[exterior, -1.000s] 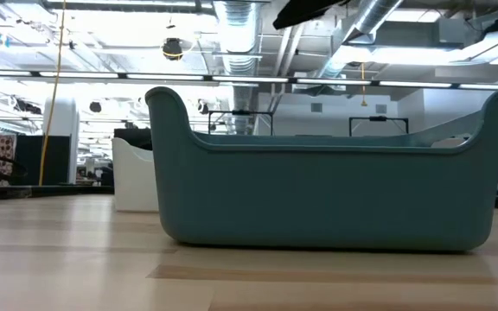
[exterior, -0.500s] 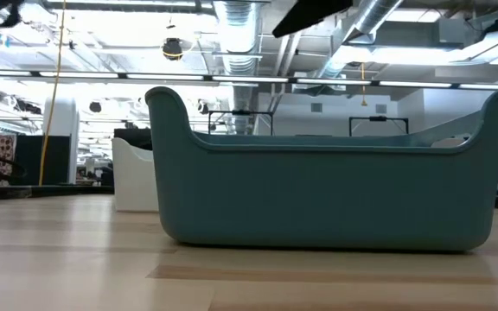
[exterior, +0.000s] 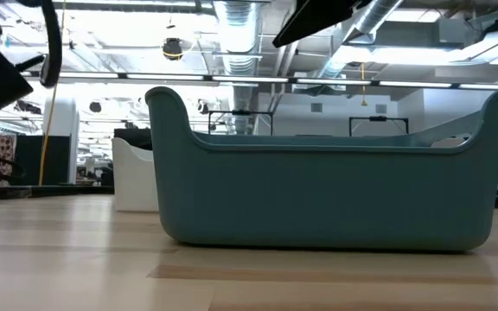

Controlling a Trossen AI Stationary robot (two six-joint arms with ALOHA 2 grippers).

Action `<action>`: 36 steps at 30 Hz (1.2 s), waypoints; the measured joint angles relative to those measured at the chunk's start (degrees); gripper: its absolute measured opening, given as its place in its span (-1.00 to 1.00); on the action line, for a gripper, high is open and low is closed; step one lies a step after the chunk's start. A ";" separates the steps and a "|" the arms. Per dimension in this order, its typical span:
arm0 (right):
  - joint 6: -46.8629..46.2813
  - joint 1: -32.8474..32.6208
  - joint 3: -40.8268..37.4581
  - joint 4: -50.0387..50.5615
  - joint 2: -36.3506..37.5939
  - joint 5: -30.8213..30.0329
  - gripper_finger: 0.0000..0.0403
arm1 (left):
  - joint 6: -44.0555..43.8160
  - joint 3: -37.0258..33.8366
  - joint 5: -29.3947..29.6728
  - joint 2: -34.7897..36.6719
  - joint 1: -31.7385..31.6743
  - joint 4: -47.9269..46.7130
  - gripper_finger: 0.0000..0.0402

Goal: Sort produce into baskets
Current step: Put the yellow corn into the blue bin

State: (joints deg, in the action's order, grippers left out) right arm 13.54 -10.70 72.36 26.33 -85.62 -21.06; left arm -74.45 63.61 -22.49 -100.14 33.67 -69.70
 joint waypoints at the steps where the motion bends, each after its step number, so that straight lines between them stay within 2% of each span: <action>1: 0.00 0.00 0.00 0.04 0.00 0.00 0.72 | -1.01 -0.13 1.03 0.00 0.20 -1.66 0.05; 4: 0.00 0.00 0.01 0.51 0.00 0.00 0.72 | -1.92 -1.18 3.39 0.04 0.92 -3.95 0.05; 7: -0.02 -0.01 0.00 0.94 0.00 0.00 0.72 | -1.95 -3.84 2.72 0.04 1.53 -3.01 0.05; 17: -0.05 -0.04 0.00 2.10 0.00 0.00 0.72 | -1.19 -11.61 1.82 0.04 1.79 4.81 0.05; 24: -0.04 -0.04 0.00 2.18 0.00 0.00 0.72 | -0.34 -15.95 -2.06 0.15 1.75 7.12 0.04; 28: -0.06 -0.04 0.00 3.34 0.00 0.00 0.72 | 0.82 -16.41 -2.83 0.11 1.84 7.08 -0.07; 36: -1.02 -0.04 0.00 7.37 0.61 -0.04 0.72 | 1.17 -16.41 -3.00 0.09 1.84 8.03 -0.45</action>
State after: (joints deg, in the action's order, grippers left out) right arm 12.52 -10.74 72.36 33.69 -85.01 -21.10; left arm -73.28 47.20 -25.50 -100.05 35.51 -61.67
